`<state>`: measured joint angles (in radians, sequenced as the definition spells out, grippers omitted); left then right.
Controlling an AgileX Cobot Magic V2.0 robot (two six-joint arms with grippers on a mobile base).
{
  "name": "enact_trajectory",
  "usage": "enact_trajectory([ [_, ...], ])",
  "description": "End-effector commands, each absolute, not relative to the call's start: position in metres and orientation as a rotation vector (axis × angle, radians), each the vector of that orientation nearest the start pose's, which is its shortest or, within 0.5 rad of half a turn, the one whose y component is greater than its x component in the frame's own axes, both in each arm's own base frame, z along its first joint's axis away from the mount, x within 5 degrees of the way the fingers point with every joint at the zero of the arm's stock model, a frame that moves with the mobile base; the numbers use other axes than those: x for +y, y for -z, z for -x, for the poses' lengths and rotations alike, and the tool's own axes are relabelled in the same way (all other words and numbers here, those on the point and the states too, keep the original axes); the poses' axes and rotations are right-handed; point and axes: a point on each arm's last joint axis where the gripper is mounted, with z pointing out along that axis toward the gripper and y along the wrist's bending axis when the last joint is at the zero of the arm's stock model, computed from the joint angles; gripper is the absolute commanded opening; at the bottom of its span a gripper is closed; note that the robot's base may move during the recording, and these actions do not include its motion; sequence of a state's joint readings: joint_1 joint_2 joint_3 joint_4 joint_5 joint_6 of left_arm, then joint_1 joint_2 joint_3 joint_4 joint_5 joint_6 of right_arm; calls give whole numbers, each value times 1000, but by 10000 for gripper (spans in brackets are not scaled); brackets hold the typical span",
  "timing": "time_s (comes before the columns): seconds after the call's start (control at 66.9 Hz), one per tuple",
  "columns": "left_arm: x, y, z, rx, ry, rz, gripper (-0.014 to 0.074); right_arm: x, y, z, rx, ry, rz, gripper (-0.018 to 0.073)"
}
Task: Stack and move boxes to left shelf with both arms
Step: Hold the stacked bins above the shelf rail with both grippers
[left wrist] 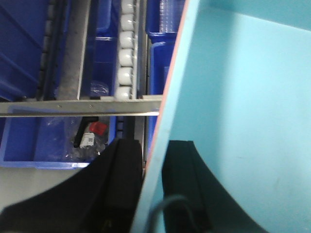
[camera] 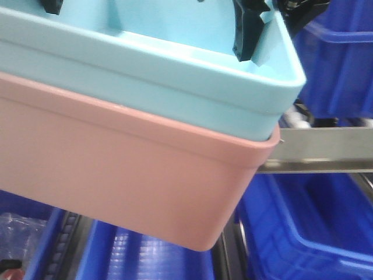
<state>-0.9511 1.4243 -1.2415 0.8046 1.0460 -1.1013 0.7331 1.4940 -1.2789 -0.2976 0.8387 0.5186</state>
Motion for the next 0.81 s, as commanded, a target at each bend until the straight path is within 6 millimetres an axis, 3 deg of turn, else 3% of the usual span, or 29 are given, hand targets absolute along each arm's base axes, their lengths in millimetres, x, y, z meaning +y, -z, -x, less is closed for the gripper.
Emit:
enact_trajectory([
  [0.0,-233,-382,-206,2068,338,-283,-13,225,-377,-244,2117,-519,450,57],
  [0.792,-233,-382,-206,2068,338,-283,-13,225,-377,-244,2117,-519,450,57],
])
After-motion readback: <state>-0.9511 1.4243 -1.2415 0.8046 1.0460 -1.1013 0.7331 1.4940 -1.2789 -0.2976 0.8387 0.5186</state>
